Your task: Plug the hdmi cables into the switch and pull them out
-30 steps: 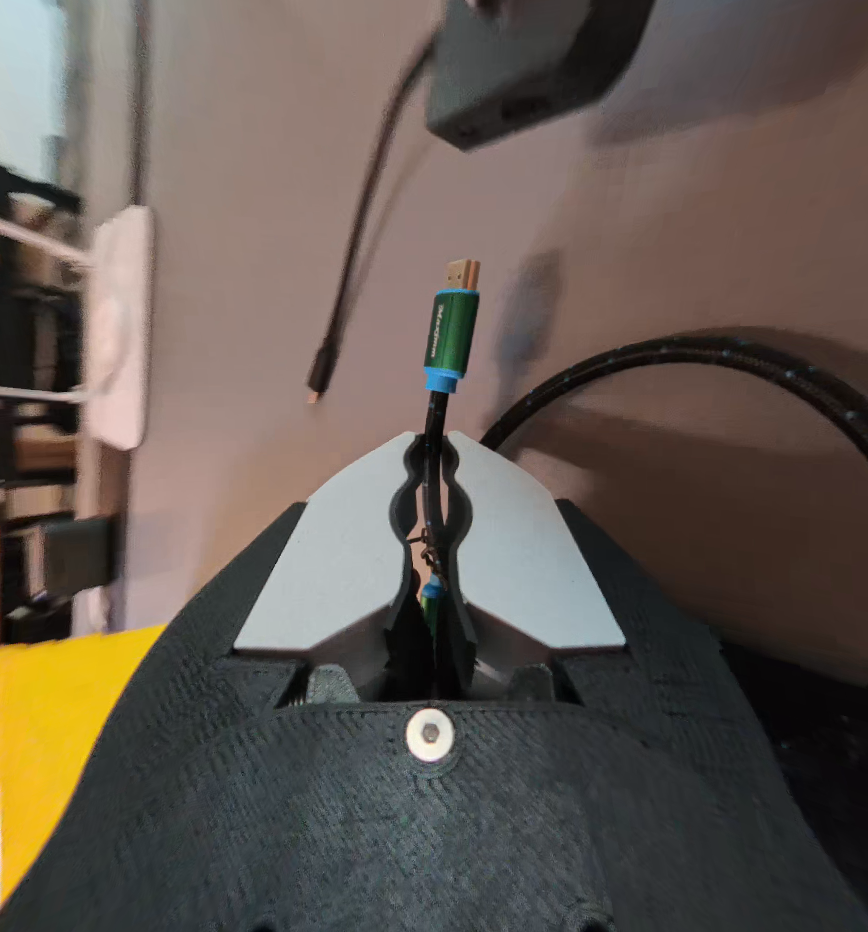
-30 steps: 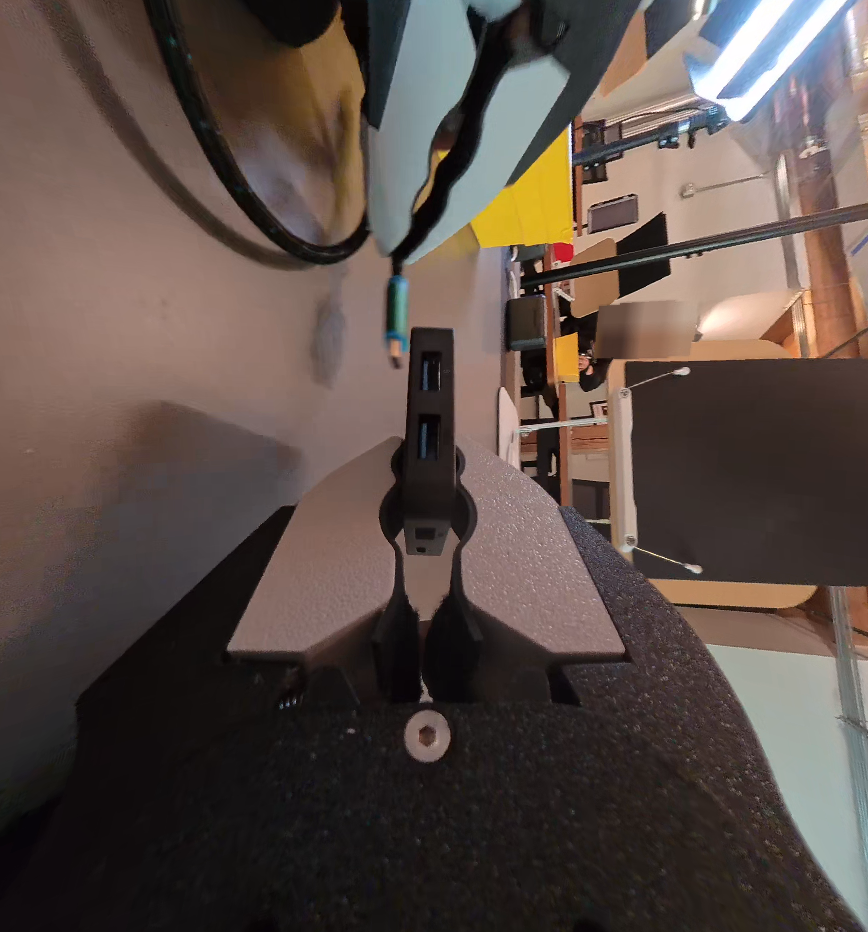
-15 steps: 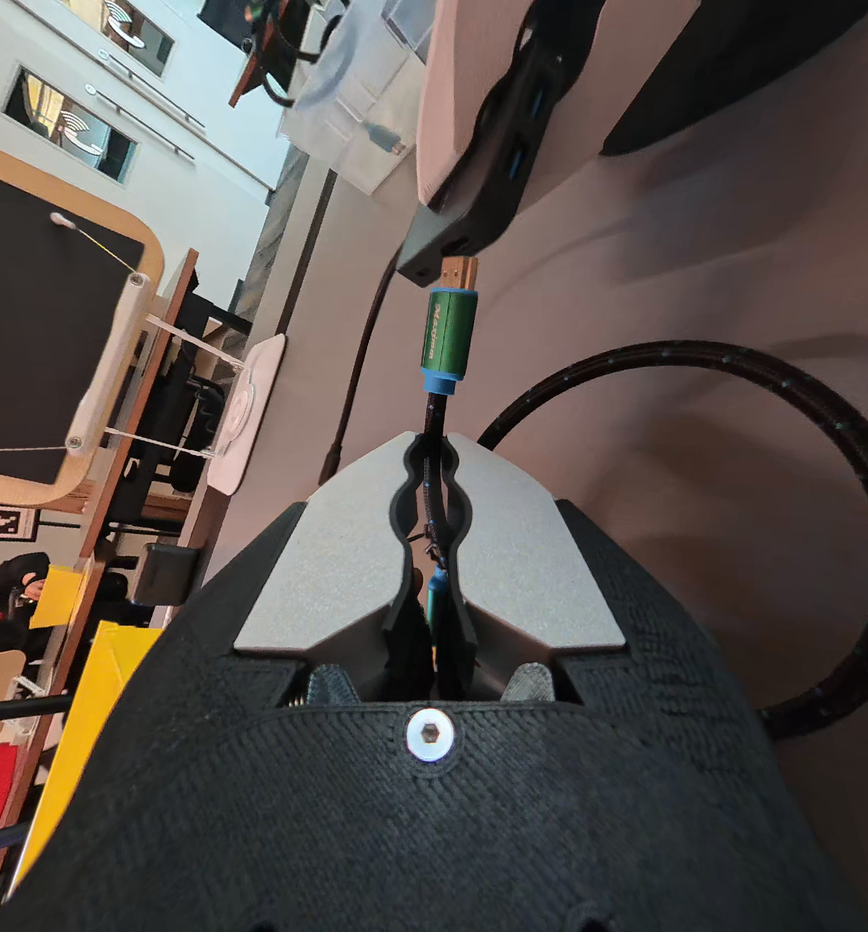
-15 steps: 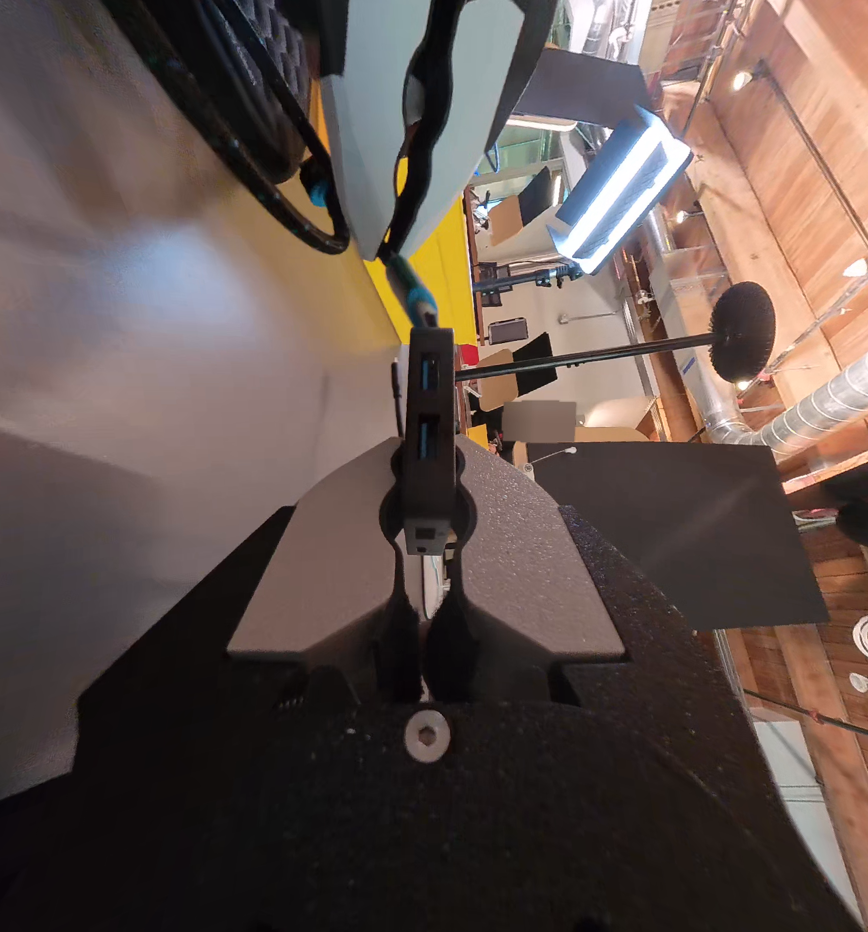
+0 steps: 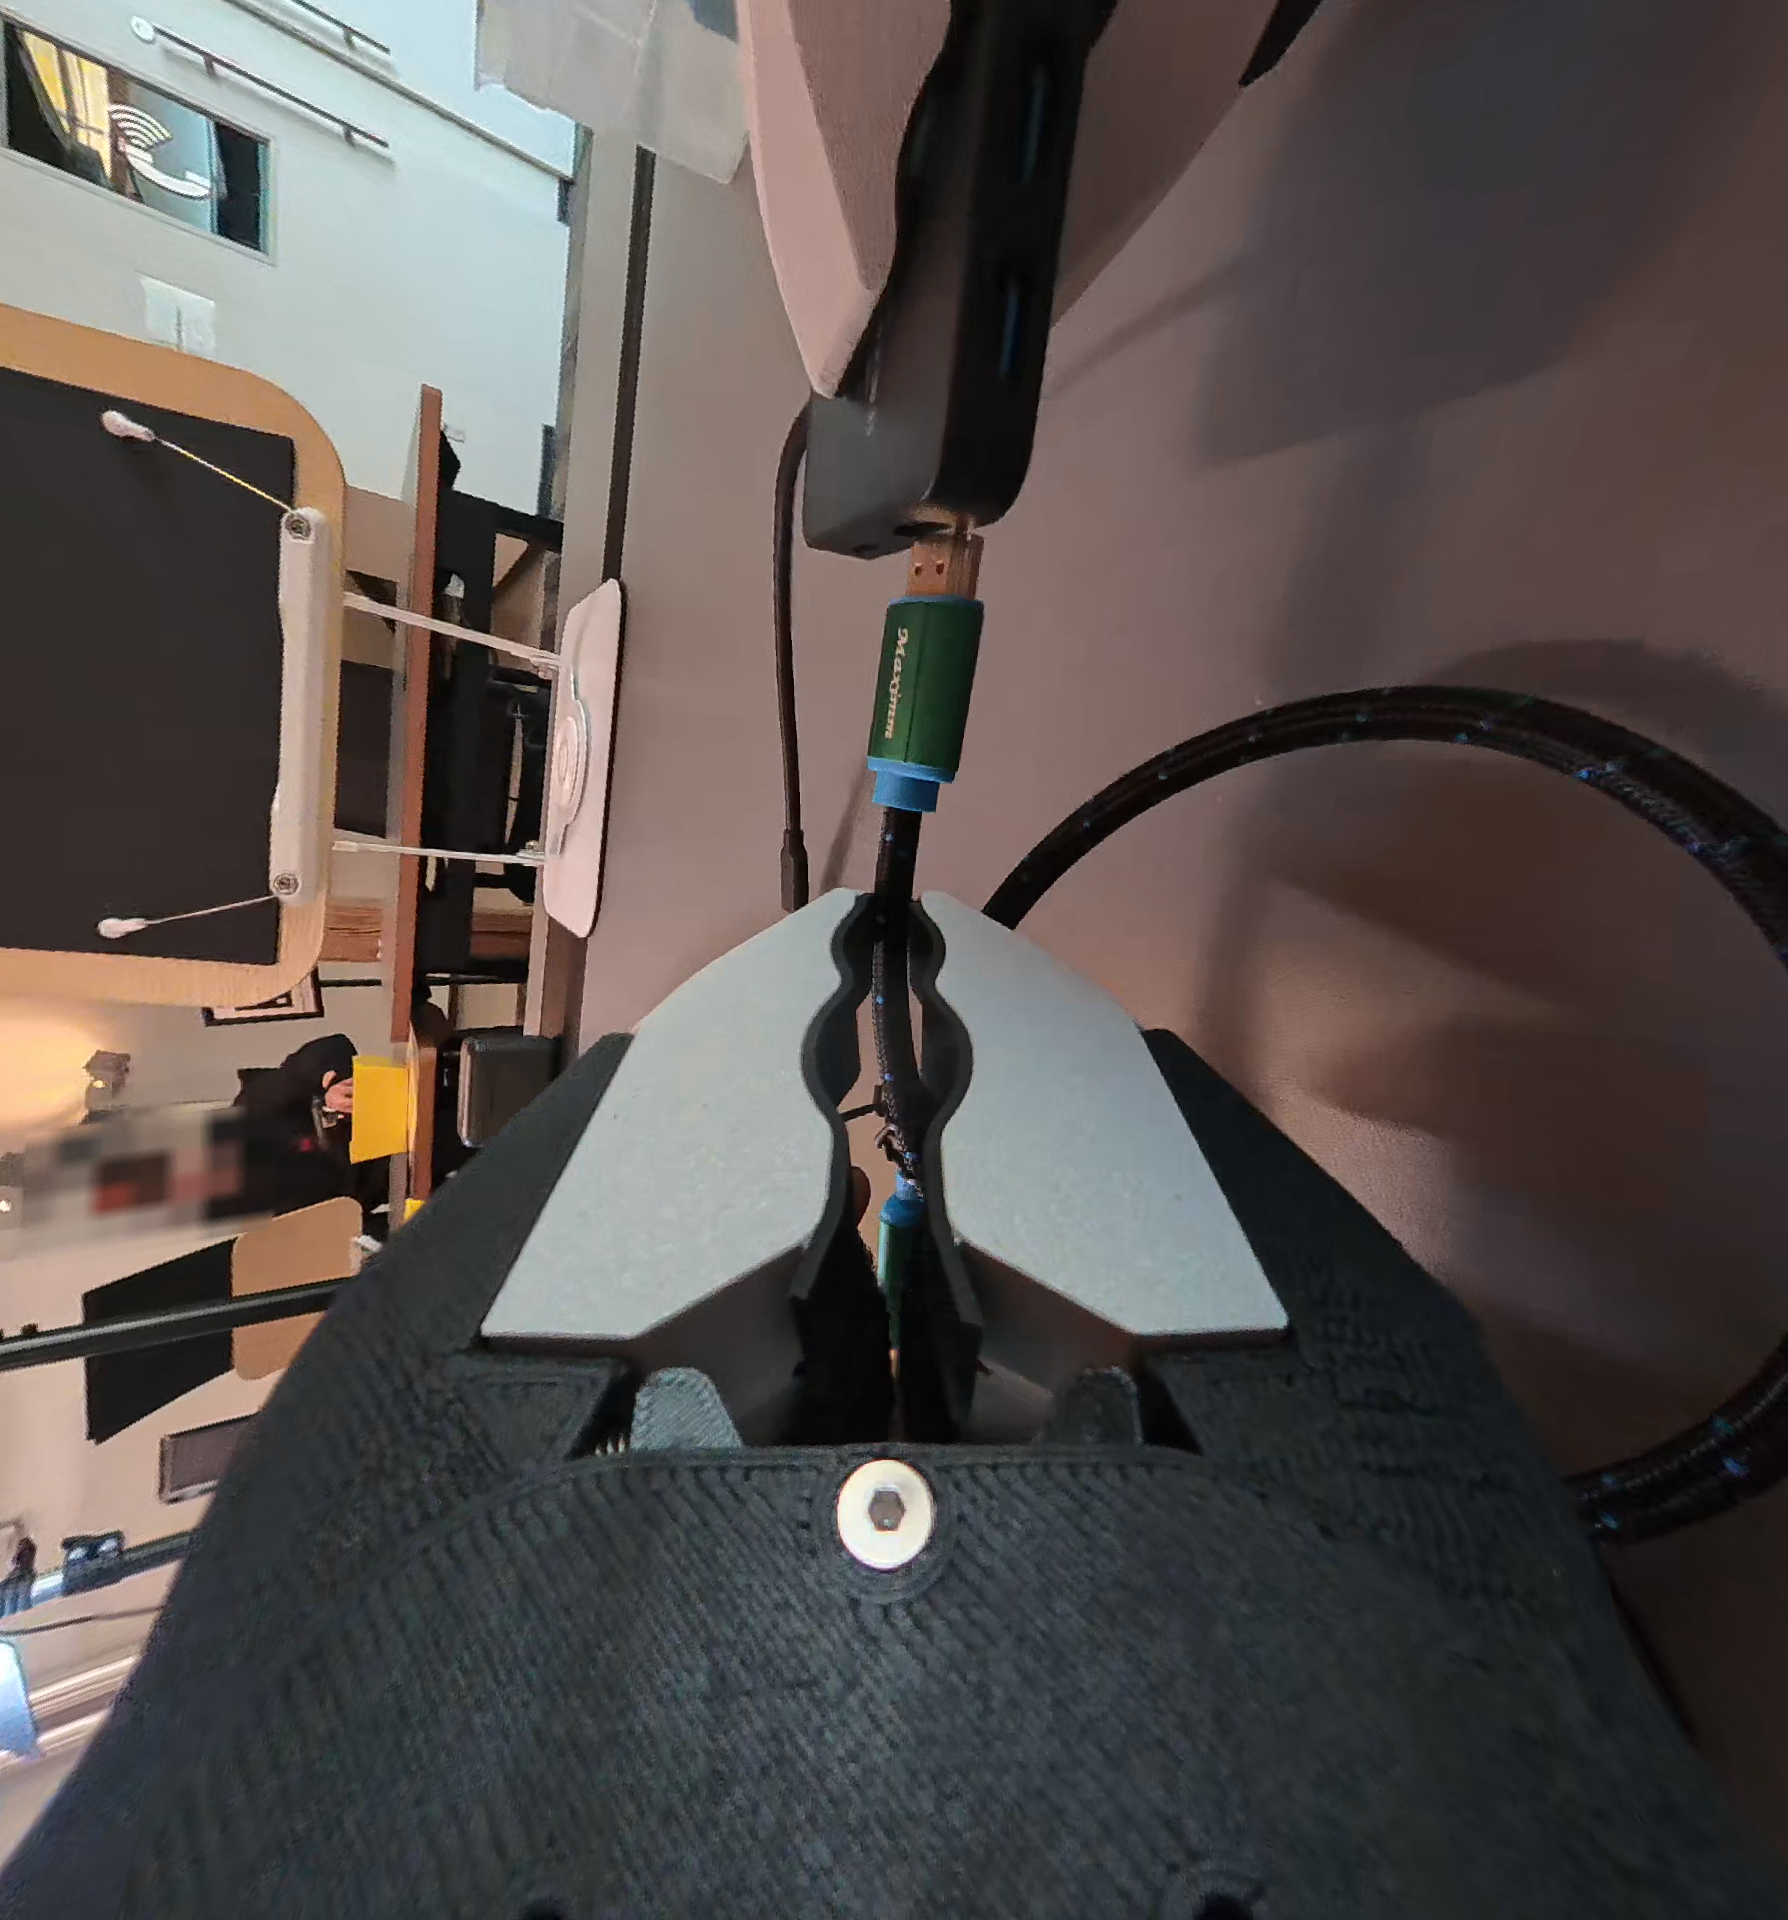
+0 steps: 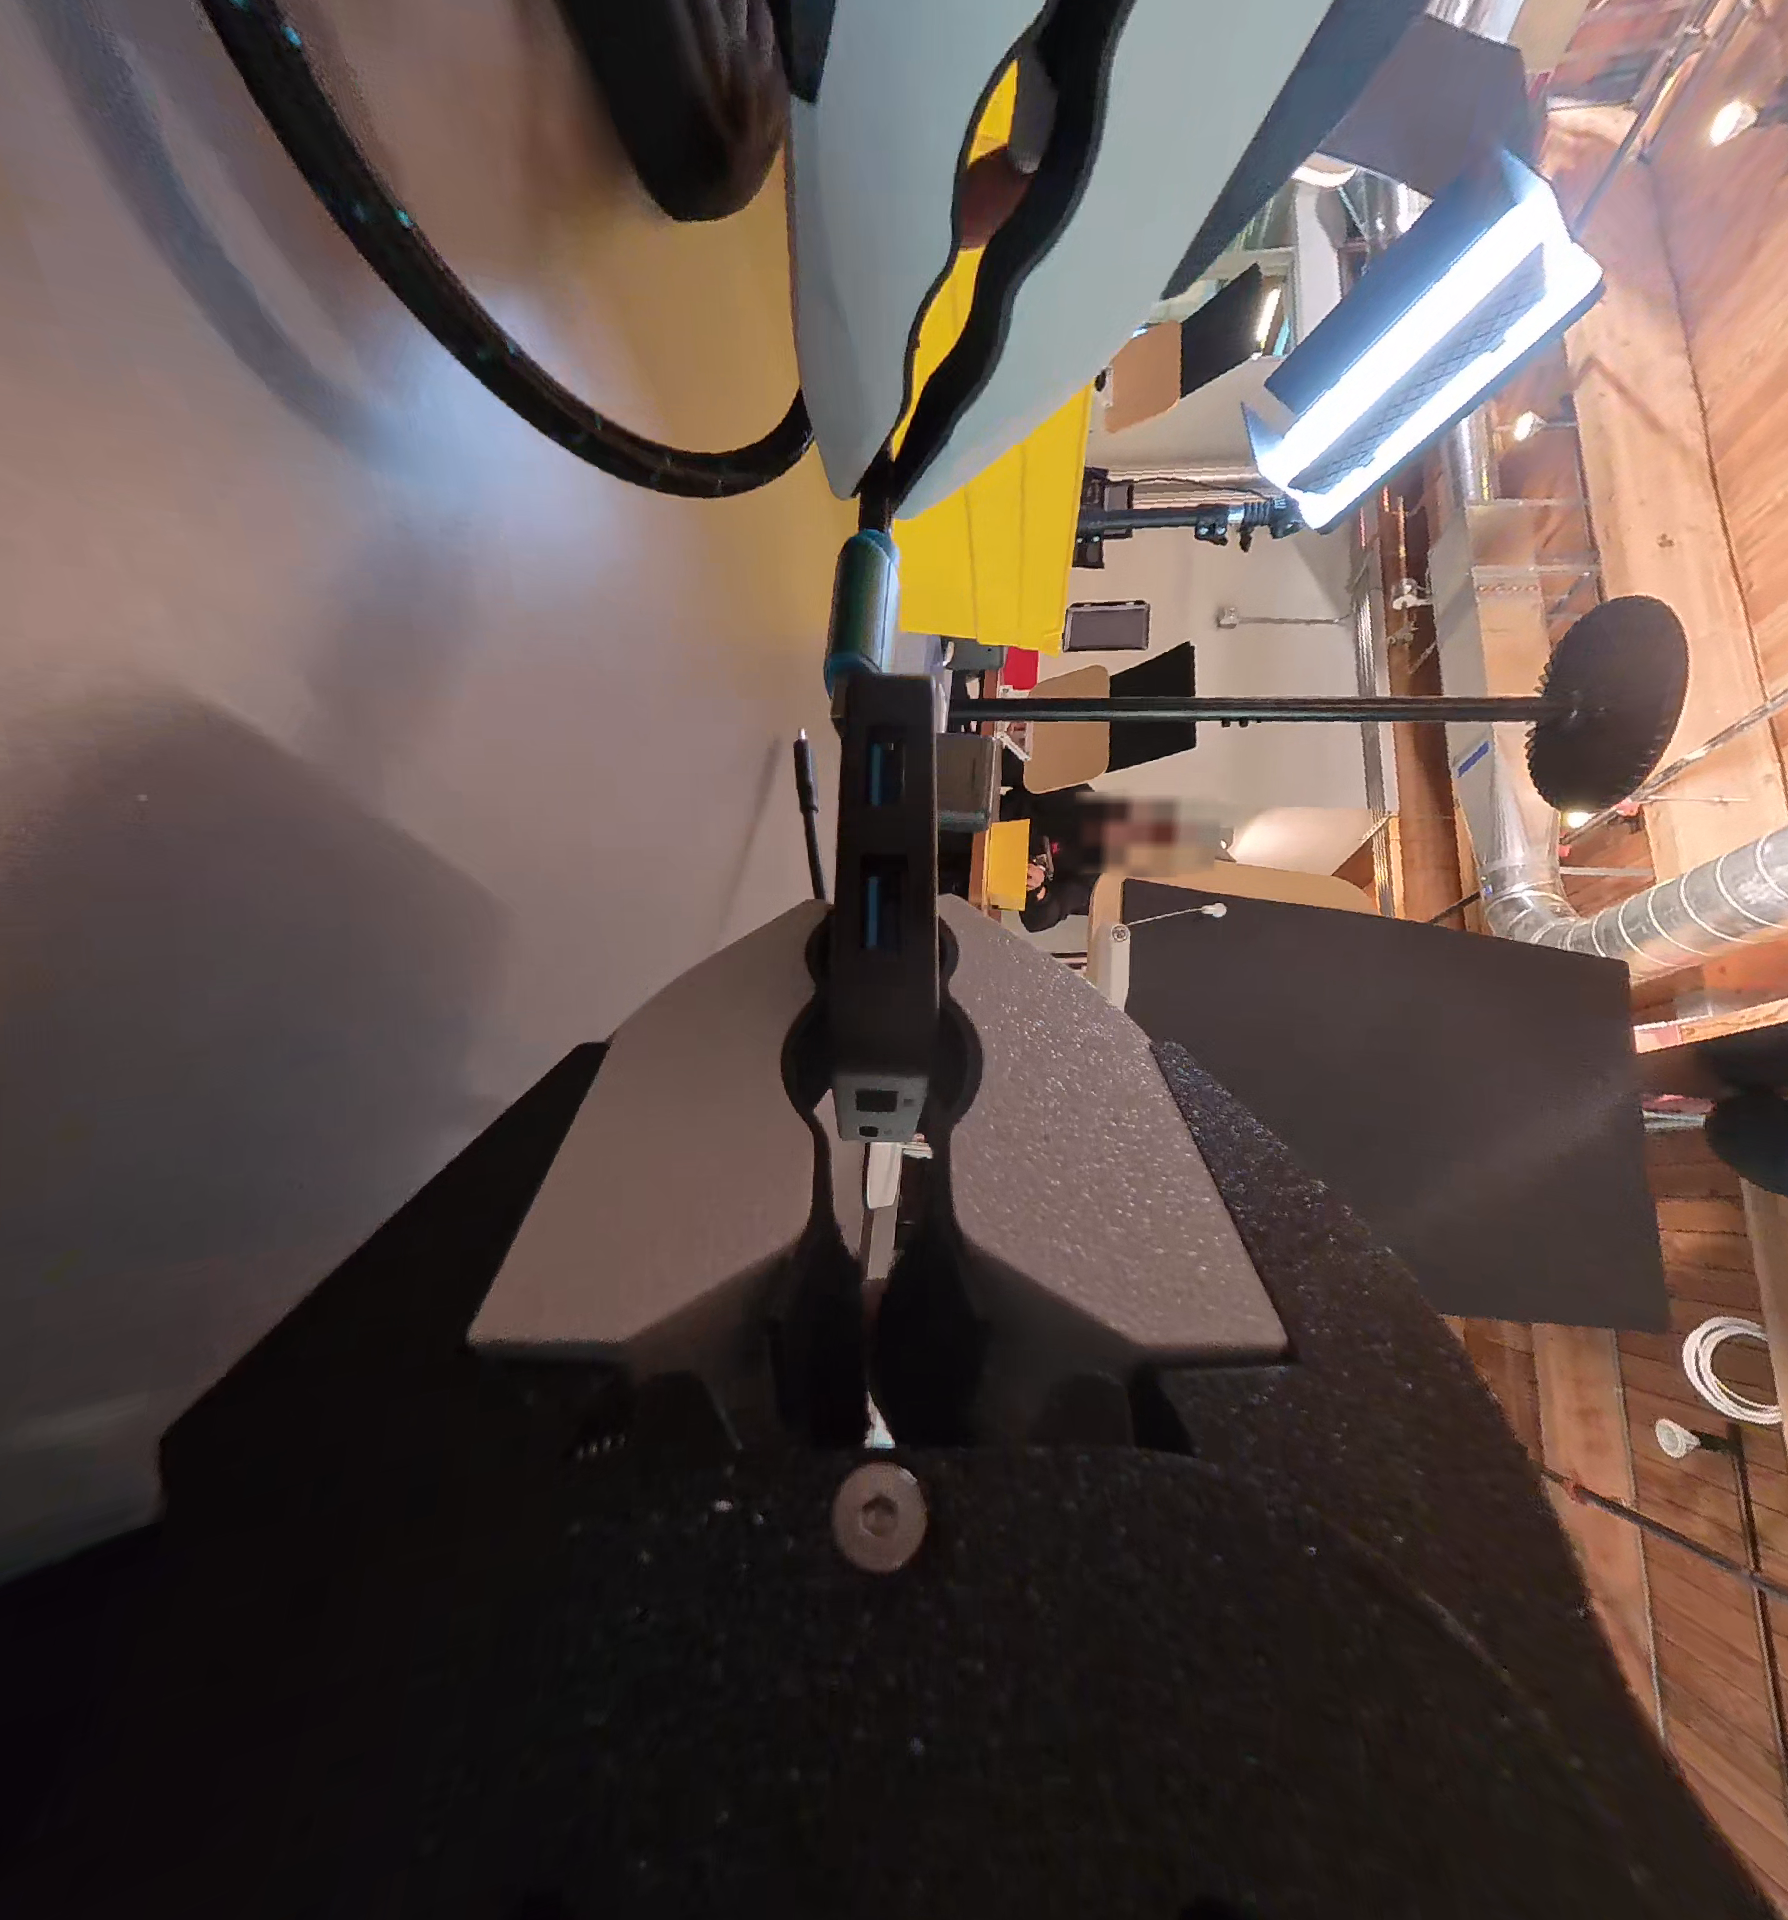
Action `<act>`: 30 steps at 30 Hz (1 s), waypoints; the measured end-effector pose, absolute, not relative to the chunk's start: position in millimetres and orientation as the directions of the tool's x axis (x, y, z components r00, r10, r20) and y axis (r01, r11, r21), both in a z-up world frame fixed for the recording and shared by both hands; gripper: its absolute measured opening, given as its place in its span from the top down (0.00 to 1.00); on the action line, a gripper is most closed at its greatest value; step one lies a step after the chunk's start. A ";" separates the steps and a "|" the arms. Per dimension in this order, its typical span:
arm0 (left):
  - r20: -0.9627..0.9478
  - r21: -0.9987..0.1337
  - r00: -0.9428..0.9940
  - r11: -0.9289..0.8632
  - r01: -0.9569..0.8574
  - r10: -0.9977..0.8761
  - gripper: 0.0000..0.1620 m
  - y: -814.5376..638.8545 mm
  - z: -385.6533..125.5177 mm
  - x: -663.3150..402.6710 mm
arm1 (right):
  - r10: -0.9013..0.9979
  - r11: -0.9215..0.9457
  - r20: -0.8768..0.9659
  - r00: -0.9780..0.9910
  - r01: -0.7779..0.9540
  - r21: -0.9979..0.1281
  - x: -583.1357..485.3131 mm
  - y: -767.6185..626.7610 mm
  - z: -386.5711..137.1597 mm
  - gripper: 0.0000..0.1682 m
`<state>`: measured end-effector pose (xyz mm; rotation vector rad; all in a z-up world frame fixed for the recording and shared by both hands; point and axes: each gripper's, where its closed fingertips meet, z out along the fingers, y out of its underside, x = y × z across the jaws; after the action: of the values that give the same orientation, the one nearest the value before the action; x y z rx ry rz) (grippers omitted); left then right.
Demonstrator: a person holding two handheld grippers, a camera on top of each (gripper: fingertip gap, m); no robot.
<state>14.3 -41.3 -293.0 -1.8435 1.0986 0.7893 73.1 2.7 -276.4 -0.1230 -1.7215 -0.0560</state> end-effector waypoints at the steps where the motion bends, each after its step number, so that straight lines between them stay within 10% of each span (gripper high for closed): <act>1: -0.815 -0.345 0.431 -0.273 -0.898 -0.387 0.96 -41.2 -293.8 14.8 | 0.045 0.993 0.988 -0.149 0.111 -0.029 73.7 2.6 -276.6 0.92; 22: -0.748 -0.416 0.506 -0.290 -0.862 -0.430 0.96 -40.6 -299.6 18.6 | -0.084 0.984 0.987 -0.137 0.143 0.103 73.4 3.9 -281.8 0.92; 30: -0.576 -0.622 0.705 -0.338 -0.706 -0.413 0.96 -37.7 -314.1 26.1 | -0.068 0.968 0.977 -0.203 0.225 0.114 71.7 11.8 -295.9 0.92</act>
<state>26.1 -37.7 -314.1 -1.9765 0.8595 0.3946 71.7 11.8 -295.9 -0.1168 -1.7567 -0.2668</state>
